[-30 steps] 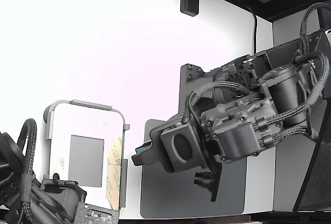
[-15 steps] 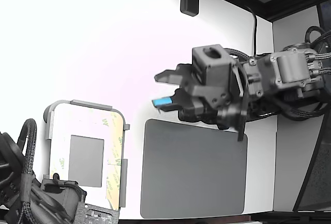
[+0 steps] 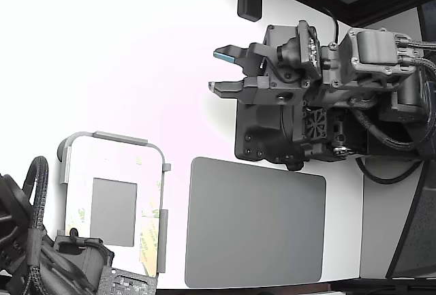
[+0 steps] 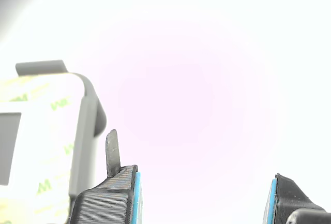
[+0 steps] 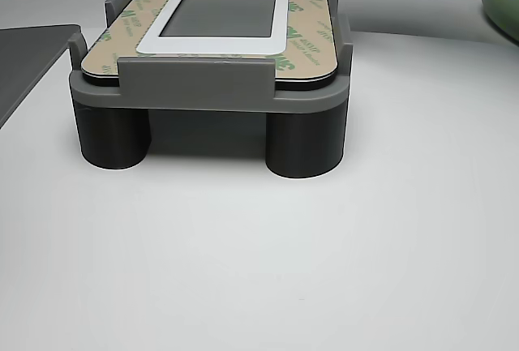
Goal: Peel off protective film from adhesive tape.
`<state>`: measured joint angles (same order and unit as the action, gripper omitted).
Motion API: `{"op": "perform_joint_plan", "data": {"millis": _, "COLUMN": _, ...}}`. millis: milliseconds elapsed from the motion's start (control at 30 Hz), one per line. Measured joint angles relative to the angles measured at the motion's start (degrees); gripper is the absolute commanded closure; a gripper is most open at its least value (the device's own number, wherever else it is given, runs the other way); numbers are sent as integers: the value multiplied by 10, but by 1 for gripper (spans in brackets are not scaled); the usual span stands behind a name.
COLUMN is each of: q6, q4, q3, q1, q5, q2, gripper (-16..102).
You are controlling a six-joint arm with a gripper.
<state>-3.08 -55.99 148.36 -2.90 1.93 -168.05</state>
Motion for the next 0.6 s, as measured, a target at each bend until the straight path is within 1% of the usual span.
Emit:
{"op": "perform_joint_plan", "data": {"millis": 167, "q6": -6, "q4": 10, "q3": 44, "q1": -11, "q5": -7, "q2": 0, "gripper": -14}}
{"op": "perform_joint_plan", "data": {"millis": 600, "q6": -6, "q4": 4, "q3": 44, "q1": -11, "q5": -10, "q2": 0, "gripper": -14}}
